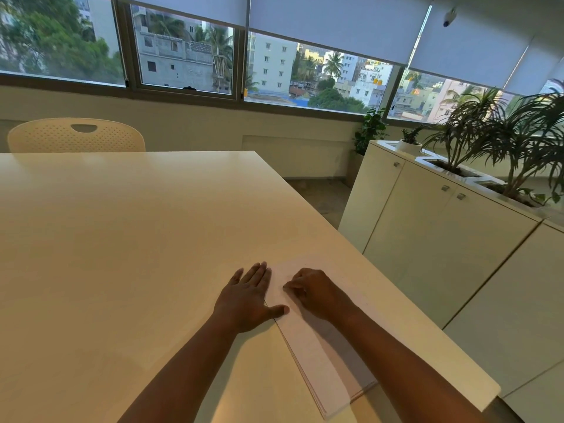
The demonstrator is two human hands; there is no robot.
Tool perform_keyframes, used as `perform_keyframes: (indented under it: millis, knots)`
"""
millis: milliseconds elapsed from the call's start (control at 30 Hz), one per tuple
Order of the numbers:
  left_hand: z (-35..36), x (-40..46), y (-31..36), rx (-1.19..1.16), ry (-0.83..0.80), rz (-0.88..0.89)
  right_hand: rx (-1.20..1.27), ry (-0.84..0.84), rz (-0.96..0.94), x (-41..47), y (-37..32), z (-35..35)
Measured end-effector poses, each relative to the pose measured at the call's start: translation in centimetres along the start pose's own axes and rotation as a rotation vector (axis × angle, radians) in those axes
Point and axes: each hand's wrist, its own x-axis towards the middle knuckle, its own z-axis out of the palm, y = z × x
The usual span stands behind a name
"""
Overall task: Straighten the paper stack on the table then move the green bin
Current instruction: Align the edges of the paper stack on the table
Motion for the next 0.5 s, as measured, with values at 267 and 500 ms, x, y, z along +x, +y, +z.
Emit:
perform_keyframes:
  millis: [267, 500]
  knots:
    - [0.0, 0.1, -0.1, 0.006, 0.0, 0.003, 0.079, -0.04, -0.036, 0.1, -0.6, 0.4]
    - [0.0, 0.0, 0.0, -0.002, 0.003, 0.003, 0.093, -0.101, -0.073, -0.3, -0.9, 0.7]
